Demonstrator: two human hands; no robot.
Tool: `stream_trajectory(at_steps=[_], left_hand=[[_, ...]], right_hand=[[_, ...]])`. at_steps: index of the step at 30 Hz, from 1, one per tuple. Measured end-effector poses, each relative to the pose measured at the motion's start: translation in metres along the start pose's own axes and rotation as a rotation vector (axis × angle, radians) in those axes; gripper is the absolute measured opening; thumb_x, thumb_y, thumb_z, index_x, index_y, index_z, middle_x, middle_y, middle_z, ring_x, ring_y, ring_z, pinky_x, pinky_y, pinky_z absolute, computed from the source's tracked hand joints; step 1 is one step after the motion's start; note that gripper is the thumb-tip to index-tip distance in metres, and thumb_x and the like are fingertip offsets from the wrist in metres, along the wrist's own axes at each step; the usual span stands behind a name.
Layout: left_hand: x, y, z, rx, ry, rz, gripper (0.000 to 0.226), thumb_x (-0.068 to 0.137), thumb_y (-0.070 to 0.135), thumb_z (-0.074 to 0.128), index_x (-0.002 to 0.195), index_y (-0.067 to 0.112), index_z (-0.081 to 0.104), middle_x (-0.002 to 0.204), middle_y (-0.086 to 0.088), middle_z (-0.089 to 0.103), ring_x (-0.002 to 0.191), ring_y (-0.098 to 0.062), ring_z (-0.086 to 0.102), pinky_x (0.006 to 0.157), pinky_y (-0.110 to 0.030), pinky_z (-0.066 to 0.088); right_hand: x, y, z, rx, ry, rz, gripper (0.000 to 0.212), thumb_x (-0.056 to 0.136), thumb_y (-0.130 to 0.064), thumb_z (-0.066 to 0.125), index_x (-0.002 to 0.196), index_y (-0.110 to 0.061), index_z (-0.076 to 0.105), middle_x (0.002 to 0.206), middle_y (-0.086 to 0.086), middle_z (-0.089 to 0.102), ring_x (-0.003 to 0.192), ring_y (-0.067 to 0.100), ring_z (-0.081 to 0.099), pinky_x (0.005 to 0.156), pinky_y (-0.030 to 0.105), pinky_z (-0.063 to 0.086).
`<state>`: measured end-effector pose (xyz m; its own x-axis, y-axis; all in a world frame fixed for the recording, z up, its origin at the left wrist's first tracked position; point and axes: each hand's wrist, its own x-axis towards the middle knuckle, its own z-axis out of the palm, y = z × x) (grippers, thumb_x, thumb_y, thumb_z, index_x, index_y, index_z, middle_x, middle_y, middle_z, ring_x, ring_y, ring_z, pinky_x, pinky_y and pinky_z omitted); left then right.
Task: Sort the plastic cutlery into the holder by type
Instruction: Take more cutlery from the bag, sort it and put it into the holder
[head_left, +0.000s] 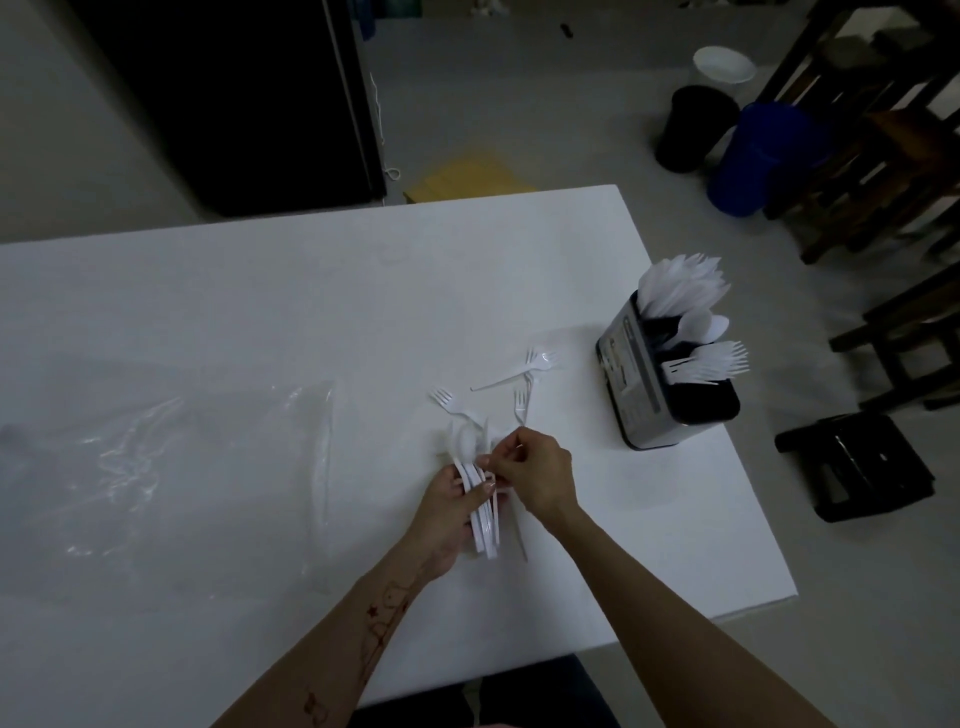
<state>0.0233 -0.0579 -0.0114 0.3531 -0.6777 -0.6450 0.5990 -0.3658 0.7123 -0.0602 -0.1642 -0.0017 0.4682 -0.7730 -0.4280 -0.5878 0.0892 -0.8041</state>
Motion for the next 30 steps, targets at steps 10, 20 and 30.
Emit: stream_trajectory(at_steps=[10, 20, 30], left_hand=[[-0.002, -0.002, -0.023, -0.069, 0.118, -0.047, 0.019, 0.095, 0.002, 0.051, 0.114, 0.004, 0.053, 0.102, -0.007, 0.065, 0.087, -0.02, 0.066, 0.065, -0.026, 0.058], [-0.003, -0.007, -0.027, -0.169, 0.161, -0.071, 0.024, 0.096, 0.001, 0.048, 0.12, 0.003, 0.051, 0.105, -0.01, 0.063, 0.09, -0.024, 0.064, 0.067, -0.024, 0.058], [-0.006, 0.008, -0.02, -0.259, 0.126, -0.075, 0.023, 0.098, -0.001, 0.041, 0.119, 0.0, 0.05, 0.109, -0.009, 0.062, 0.094, -0.022, 0.061, 0.084, -0.032, 0.051]], right_hand=[[0.049, -0.003, -0.009, -0.26, 0.26, 0.219, 0.037, 0.089, -0.036, 0.069, 0.111, -0.011, 0.054, 0.109, 0.008, 0.061, 0.093, 0.024, 0.06, 0.071, 0.031, 0.043], [0.012, 0.032, -0.03, -0.183, 0.276, 0.207, 0.016, 0.087, -0.024, 0.067, 0.099, -0.015, 0.064, 0.092, 0.0, 0.067, 0.084, 0.019, 0.063, 0.073, 0.031, 0.052], [-0.016, 0.067, -0.036, -0.36, 0.335, 0.067, 0.015, 0.091, -0.03, 0.065, 0.099, -0.018, 0.06, 0.094, -0.002, 0.06, 0.083, 0.019, 0.06, 0.071, 0.035, 0.052]])
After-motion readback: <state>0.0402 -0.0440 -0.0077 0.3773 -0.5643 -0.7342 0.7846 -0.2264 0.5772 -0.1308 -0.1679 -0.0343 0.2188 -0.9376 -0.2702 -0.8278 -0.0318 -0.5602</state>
